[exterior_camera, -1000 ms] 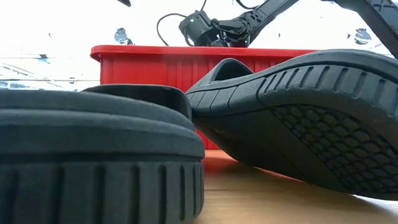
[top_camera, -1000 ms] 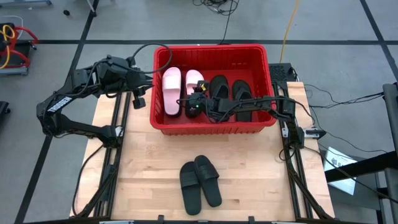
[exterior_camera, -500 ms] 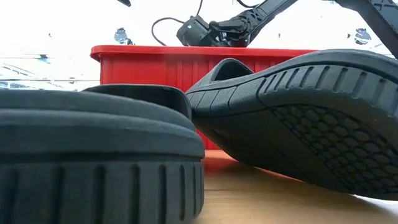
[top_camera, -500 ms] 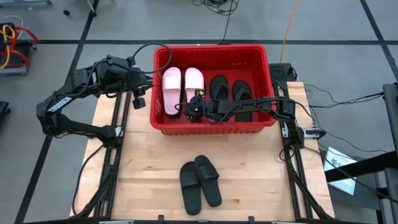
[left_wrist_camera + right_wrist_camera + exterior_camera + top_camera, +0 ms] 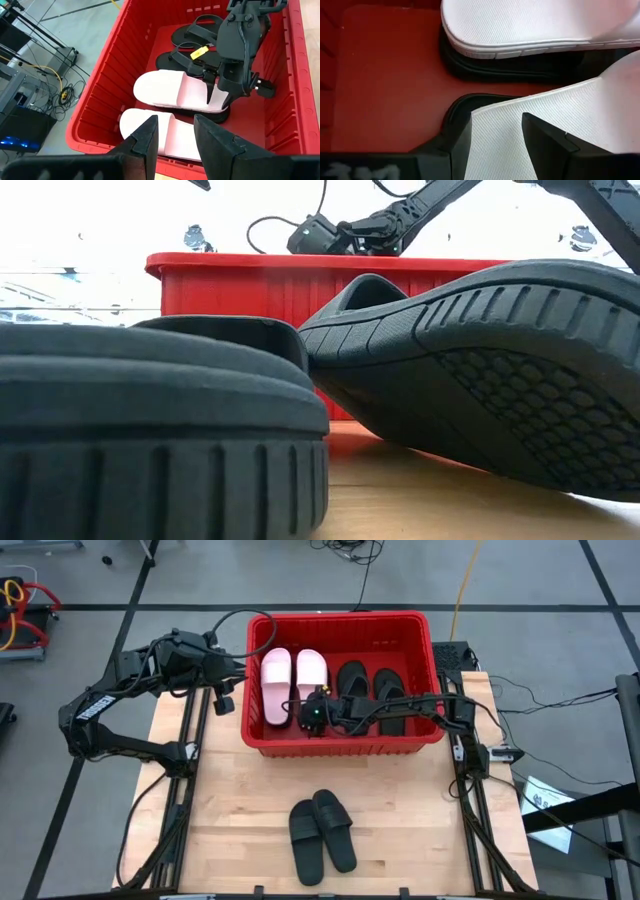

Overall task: Pick and place slides into bin
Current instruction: Put the pink slide into the red container, then put the black slide into the red container

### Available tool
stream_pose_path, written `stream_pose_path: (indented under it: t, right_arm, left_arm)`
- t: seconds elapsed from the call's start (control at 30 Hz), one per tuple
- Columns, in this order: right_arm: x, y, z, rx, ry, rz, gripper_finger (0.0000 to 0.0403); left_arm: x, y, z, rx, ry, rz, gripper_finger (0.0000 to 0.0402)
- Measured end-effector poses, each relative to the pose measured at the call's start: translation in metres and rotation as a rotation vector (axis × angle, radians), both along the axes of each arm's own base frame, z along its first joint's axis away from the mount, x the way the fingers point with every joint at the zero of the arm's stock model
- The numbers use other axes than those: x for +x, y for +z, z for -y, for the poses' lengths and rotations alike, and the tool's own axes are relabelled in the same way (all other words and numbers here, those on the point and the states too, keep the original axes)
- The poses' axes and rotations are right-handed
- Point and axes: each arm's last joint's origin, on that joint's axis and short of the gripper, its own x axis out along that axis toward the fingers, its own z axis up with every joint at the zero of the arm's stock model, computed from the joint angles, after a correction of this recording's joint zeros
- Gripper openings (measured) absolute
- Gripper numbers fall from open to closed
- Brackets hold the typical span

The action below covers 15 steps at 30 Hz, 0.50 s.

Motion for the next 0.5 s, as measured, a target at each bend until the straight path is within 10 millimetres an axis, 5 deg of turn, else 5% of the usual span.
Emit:
stream_pose_path:
  t: [0.5]
  right_arm:
    - [-0.016, 0.07, -0.021, 0.001, 0.082, 0.154, 0.0164]
  left_arm:
    - [0.0, 0.0, 0.0, -0.001, 0.0, 0.0, 0.0124]
